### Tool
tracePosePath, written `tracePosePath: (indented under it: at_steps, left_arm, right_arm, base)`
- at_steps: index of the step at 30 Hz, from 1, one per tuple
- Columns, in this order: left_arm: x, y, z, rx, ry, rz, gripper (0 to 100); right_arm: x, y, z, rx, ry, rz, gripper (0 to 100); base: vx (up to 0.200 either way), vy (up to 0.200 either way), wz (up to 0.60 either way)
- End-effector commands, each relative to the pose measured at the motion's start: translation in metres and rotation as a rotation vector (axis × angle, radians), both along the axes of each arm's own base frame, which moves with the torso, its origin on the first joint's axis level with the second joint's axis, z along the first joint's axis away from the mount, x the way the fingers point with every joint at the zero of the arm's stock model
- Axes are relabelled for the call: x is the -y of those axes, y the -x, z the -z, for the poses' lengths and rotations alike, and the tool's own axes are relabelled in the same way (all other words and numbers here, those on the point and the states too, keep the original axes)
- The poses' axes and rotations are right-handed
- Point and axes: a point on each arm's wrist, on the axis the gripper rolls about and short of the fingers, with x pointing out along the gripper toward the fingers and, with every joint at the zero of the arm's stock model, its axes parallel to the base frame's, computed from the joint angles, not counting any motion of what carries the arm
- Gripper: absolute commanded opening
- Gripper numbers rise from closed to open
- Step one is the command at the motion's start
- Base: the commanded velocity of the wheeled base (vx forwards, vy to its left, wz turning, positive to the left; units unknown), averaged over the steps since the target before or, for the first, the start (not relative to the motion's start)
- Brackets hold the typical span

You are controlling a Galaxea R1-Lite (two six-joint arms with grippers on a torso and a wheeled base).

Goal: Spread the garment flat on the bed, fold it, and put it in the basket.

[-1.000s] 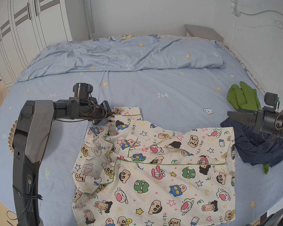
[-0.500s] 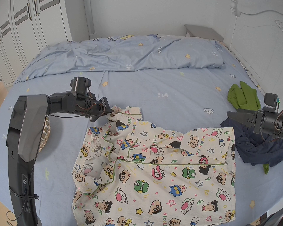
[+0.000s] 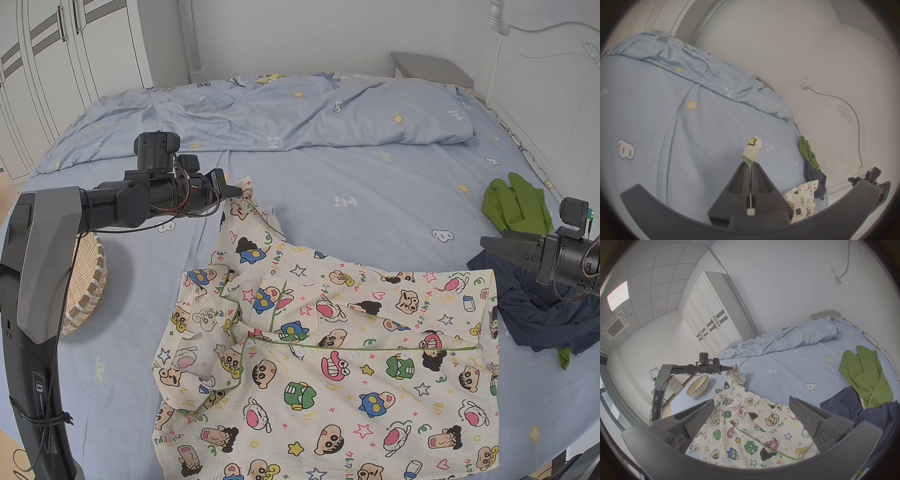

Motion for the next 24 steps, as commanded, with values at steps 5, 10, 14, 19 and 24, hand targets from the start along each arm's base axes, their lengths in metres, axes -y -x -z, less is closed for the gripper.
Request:
tracePosePath:
  at_steps: [5, 10, 14, 19, 24]
  left_arm:
    - [0.015, -0.013, 0.010, 0.071, 0.047, -0.041, 0]
    - [0.014, -0.013, 0.005, 0.009, 0.122, -0.101, 0]
    - [0.014, -0.011, 0.006, -0.052, 0.138, -0.109, 0]
    - [0.012, -0.010, 0.005, -0.055, 0.128, -0.107, 0]
    - [0.006, -0.012, 0.007, -0.028, 0.091, -0.105, 0]
  right_arm:
    - [0.000, 0.000, 0.000, 0.000, -0.001, 0.002, 100]
    - [0.000, 0.000, 0.000, -0.001, 0.001, 0.001, 100]
    - [0.000, 0.000, 0.000, -0.001, 0.001, 0.001, 100]
    - [0.000, 0.000, 0.001, -0.002, 0.001, 0.001, 100]
    - [0.000, 0.000, 0.003, 0.002, 0.006, -0.003, 100]
  base:
    - [0.000, 0.000, 0.00]
    - [0.000, 0.000, 0.00]
    - [0.000, 0.000, 0.00]
    - [0.000, 0.000, 0.00]
    - [0.000, 0.000, 0.00]
